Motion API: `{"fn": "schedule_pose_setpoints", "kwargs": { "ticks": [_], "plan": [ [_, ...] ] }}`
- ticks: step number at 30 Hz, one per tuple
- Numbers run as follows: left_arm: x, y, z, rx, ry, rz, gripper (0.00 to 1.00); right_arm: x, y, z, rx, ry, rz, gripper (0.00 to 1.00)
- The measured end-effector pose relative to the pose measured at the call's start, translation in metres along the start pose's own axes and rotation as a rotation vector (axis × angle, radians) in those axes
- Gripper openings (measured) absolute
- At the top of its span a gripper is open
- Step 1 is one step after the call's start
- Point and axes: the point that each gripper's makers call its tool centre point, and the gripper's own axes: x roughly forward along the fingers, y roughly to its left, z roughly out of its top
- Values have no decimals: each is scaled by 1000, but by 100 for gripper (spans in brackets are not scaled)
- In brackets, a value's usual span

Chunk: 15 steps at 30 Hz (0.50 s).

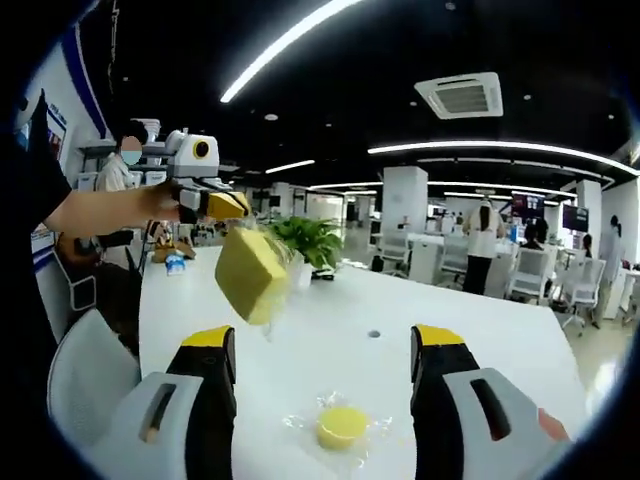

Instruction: Compare the silicone blocks by pressing each to a similar depth, holding the contact briefly, and releasing to observe deformation and rebound differences across the visible hardness samples.

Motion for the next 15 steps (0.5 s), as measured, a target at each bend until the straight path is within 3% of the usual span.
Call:
{"fn": "schedule_pose_setpoints", "kwargs": {
  "ticks": [3, 6, 9, 15],
  "plan": [
    [-2, 5, -2, -12, -9, 19, 0, -17, -8, -6, -3, -9, -55, 64],
    [-3, 11, -7, -34, -14, 36, 0, -41, -26, -16, -6, -32, -168, 63],
    [-4, 13, -12, -47, -16, 44, 0, -68, -34, -23, 36, -92, -259, 64],
    [-5, 15, -18, -63, -18, 55, 0, -102, -36, -60, 88, -25, -324, 65]
  ]
}}
